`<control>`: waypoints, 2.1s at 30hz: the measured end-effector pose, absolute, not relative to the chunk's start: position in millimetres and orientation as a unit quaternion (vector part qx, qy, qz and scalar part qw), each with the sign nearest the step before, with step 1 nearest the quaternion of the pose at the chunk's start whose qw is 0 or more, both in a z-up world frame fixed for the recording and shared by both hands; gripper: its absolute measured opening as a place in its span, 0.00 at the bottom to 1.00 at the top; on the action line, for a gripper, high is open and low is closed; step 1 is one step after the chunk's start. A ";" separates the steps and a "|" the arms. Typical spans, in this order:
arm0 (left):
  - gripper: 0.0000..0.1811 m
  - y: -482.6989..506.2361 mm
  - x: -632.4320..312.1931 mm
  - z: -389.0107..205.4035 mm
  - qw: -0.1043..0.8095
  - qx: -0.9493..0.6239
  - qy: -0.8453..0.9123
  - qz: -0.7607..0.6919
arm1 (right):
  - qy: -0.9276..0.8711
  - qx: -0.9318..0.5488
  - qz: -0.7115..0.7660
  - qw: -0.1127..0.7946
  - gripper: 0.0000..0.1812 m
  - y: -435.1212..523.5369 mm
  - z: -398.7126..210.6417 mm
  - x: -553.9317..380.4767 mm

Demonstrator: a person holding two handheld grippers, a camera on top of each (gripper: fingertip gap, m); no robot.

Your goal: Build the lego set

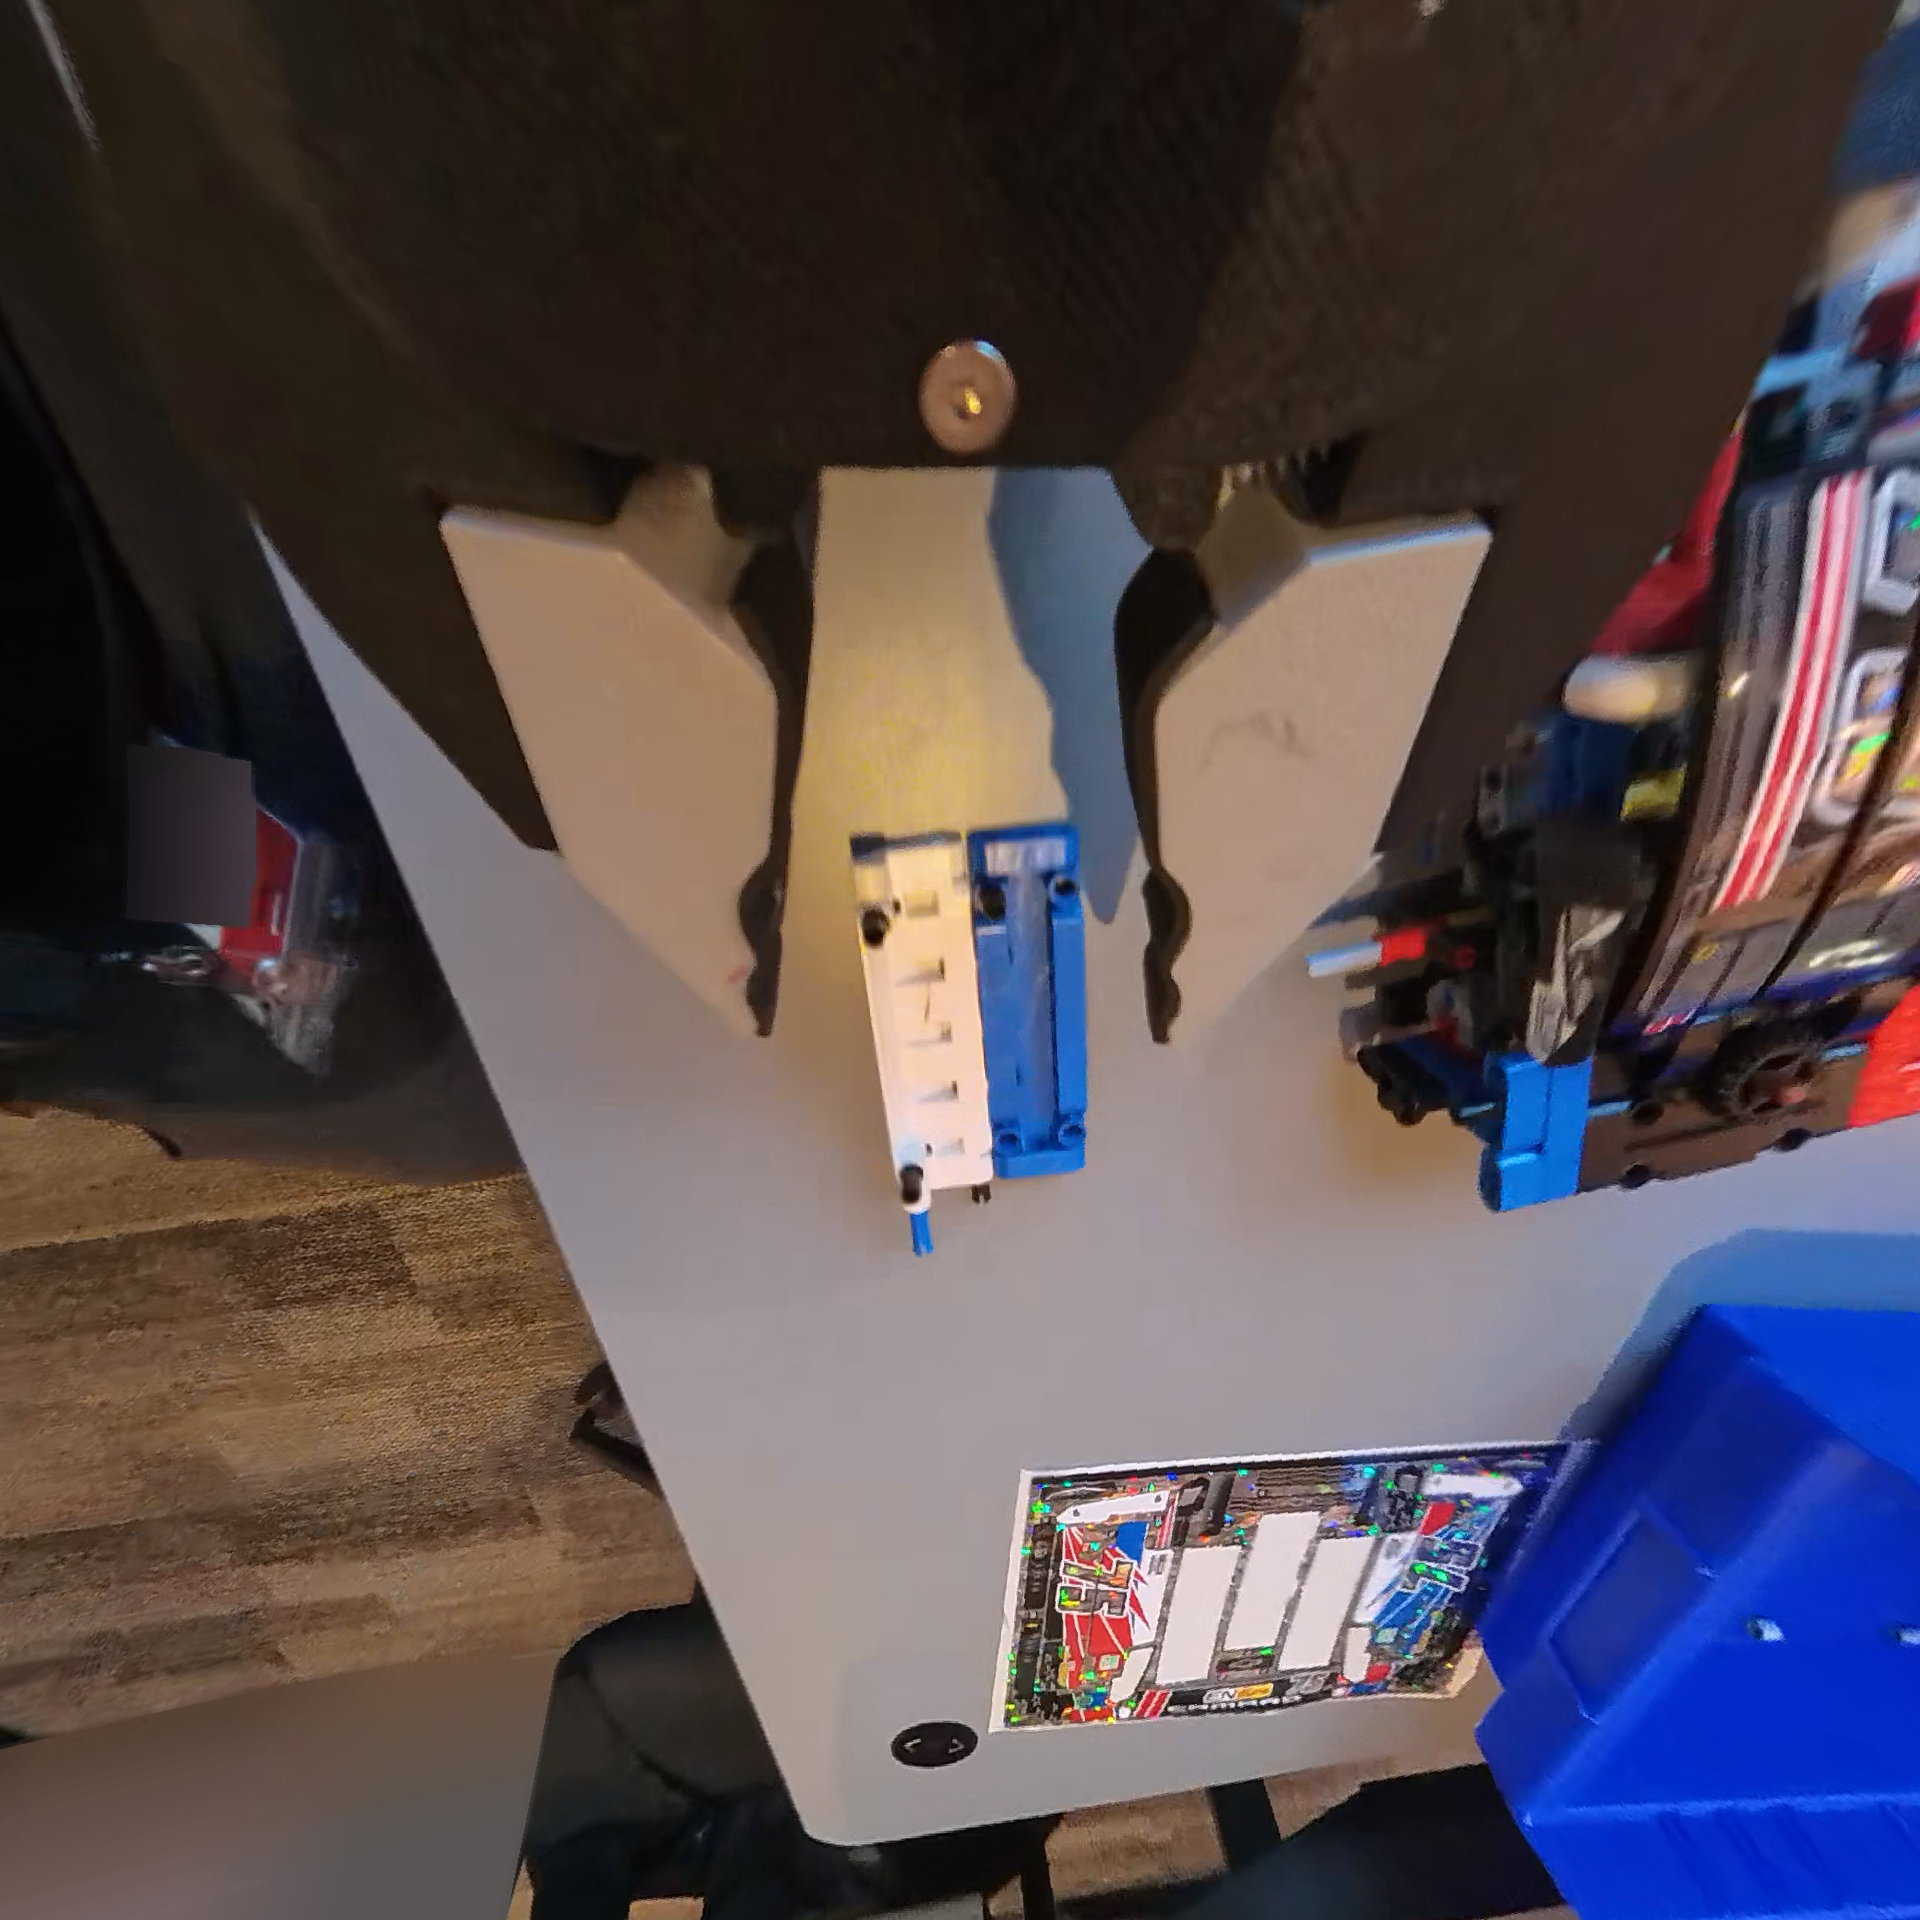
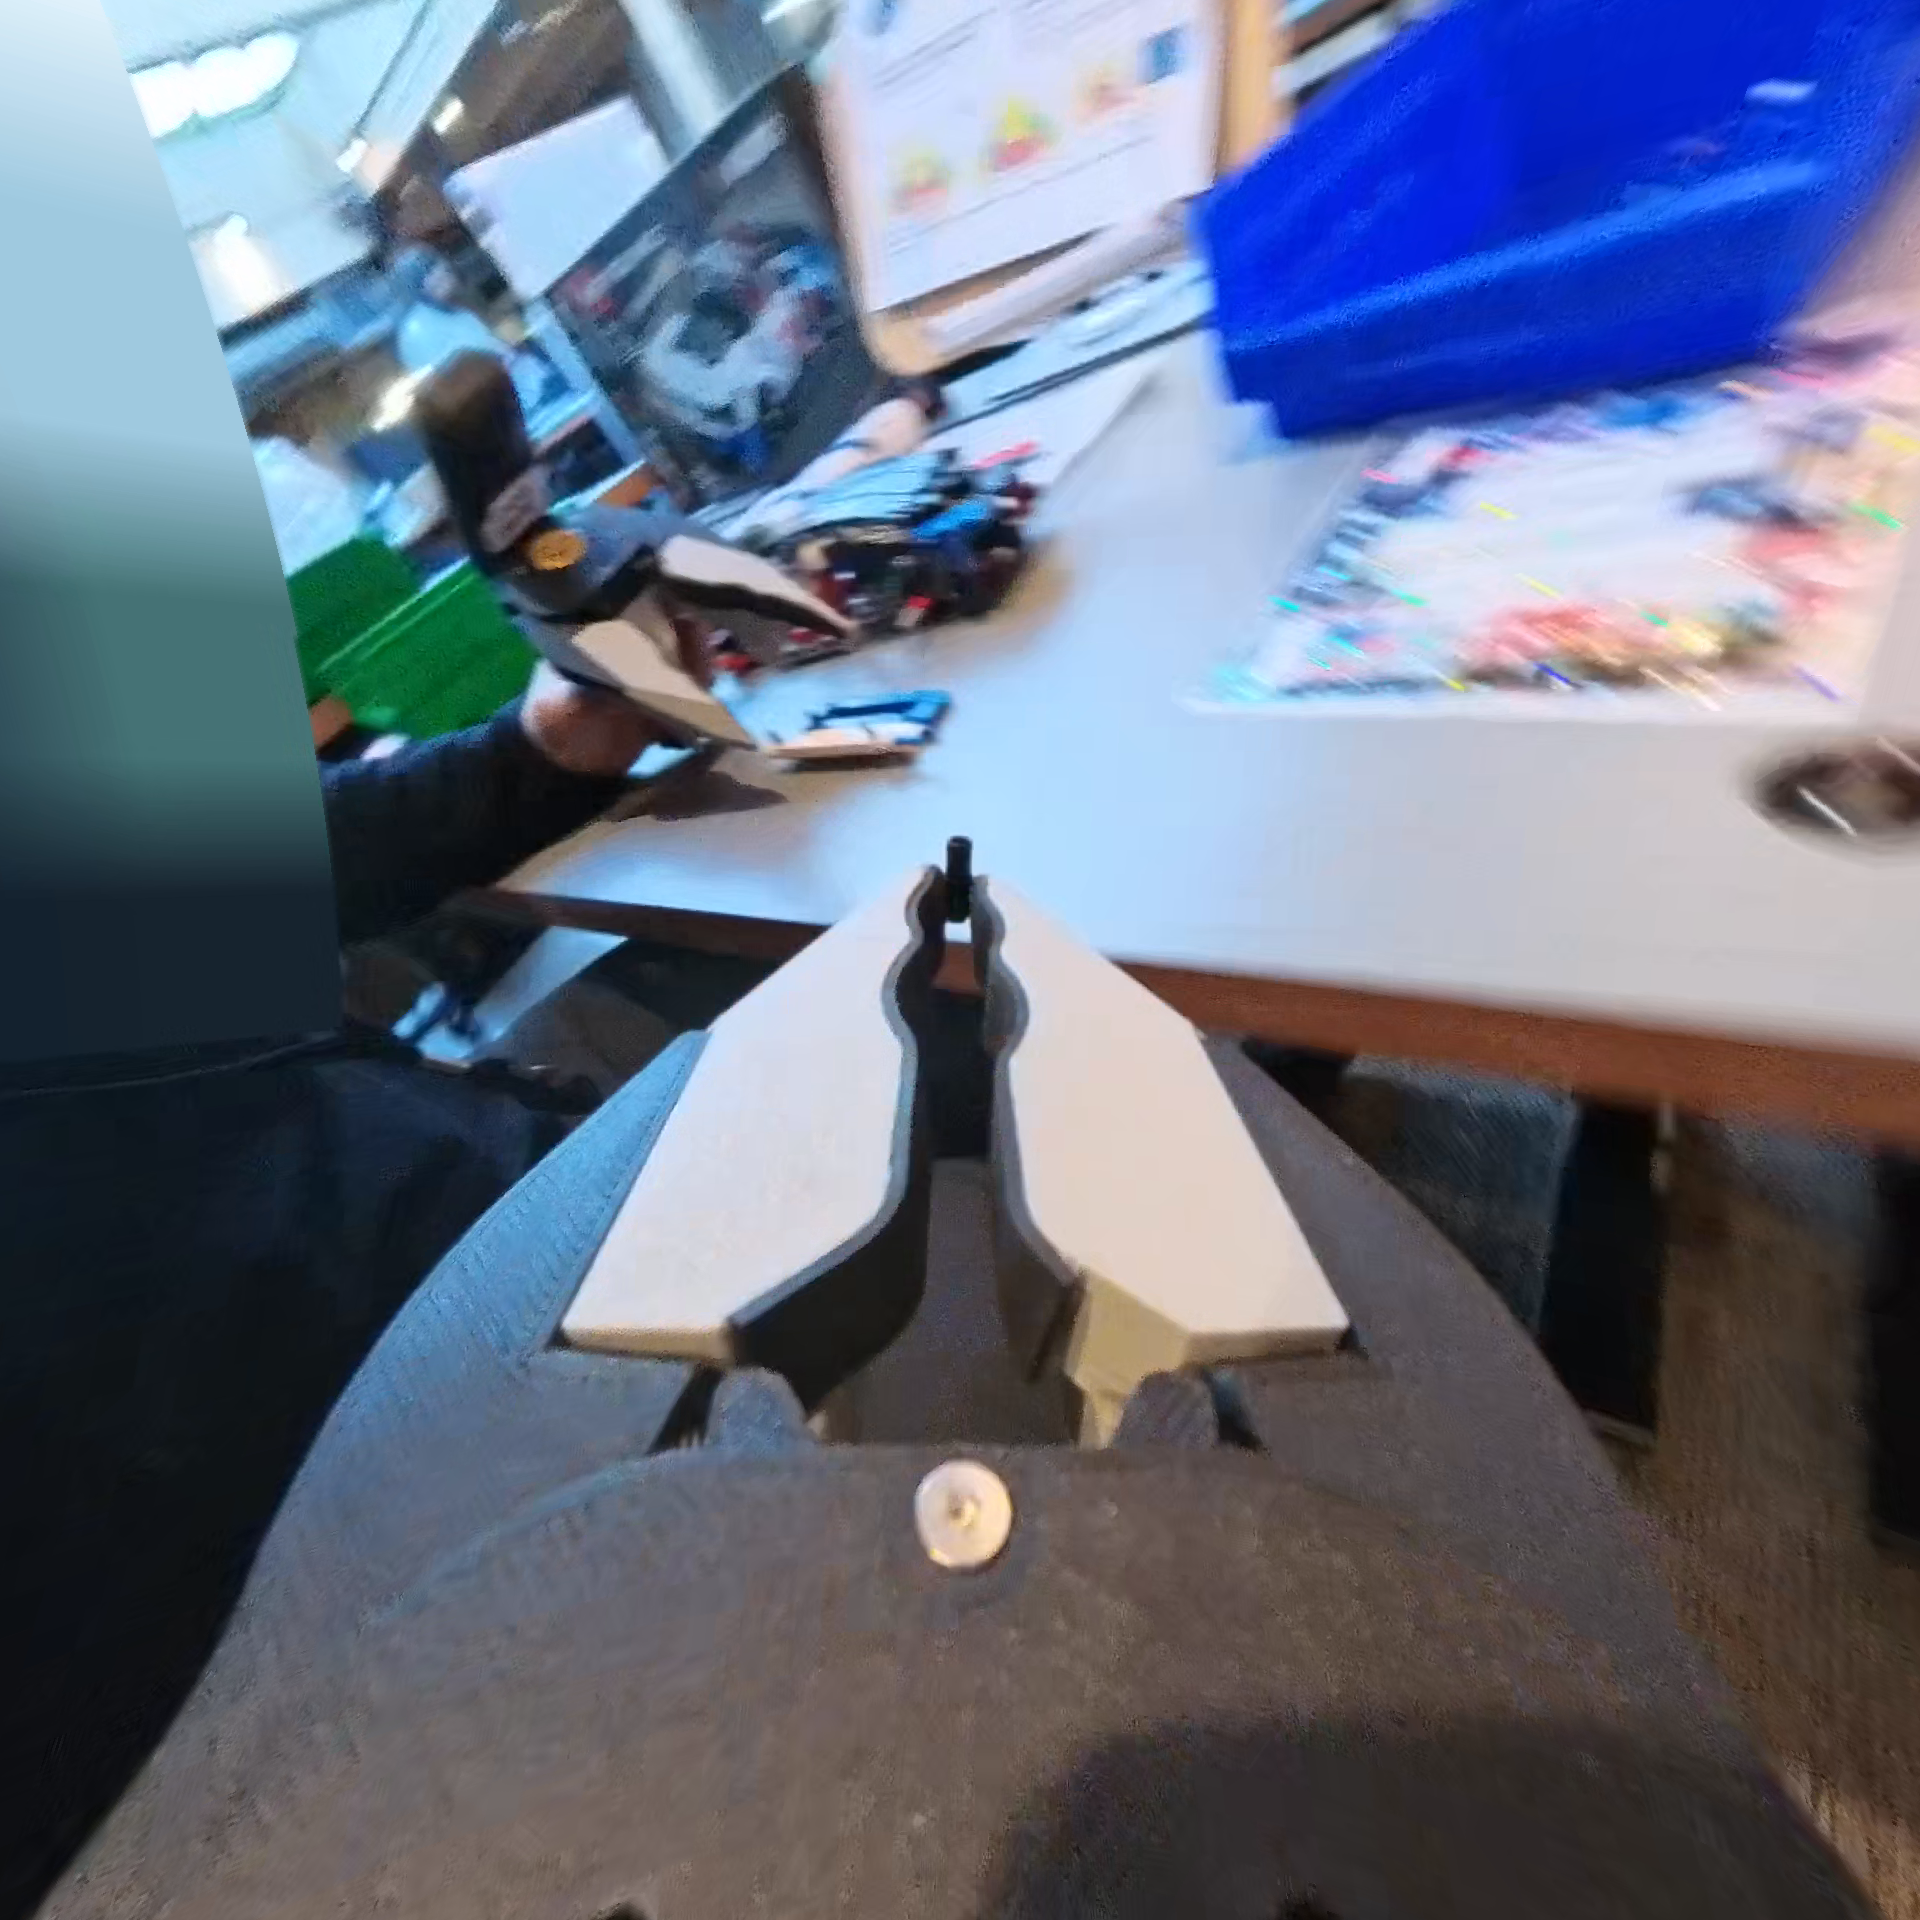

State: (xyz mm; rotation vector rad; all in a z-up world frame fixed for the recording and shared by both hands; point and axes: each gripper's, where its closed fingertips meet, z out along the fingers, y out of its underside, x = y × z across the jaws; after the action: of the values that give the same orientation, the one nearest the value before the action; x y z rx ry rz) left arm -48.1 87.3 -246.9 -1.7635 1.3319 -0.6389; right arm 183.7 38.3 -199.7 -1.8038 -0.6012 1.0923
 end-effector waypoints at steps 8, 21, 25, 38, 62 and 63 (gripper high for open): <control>0.13 30.4 -83.7 -230.0 0.311 -0.767 0.461 -0.321 | -0.529 -0.667 0.328 0.409 0.02 22.9 -203.0 -3.3; 0.13 -6.4 -103.9 -262.8 0.154 -0.800 0.333 -0.476 | -0.703 -0.587 0.164 0.367 0.01 3.5 -271.8 -112.5; 0.08 -4.8 -99.2 -272.1 0.138 -0.804 0.345 -0.465 | -0.709 -0.583 0.148 0.368 0.01 5.9 -278.6 -110.7; 0.04 3.3 -92.2 -271.2 0.099 -0.796 0.315 -0.507 | -0.715 -0.570 0.158 0.373 0.02 8.7 -280.2 -101.3; 0.09 6.6 -94.0 -270.2 0.094 -0.802 0.306 -0.505 | -0.715 -0.561 0.131 0.397 0.01 10.7 -273.0 -101.7; 0.09 7.1 -94.0 -269.9 0.097 -0.802 0.305 -0.504 | -0.715 -0.560 0.127 0.399 0.02 10.9 -272.2 -101.5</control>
State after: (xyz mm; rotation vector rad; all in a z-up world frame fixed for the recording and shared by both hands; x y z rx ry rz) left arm -94.0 7.1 -269.9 -2.3757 0.9031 -1.4938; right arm -101.5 10.9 -272.2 -1.4166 -1.8109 0.3214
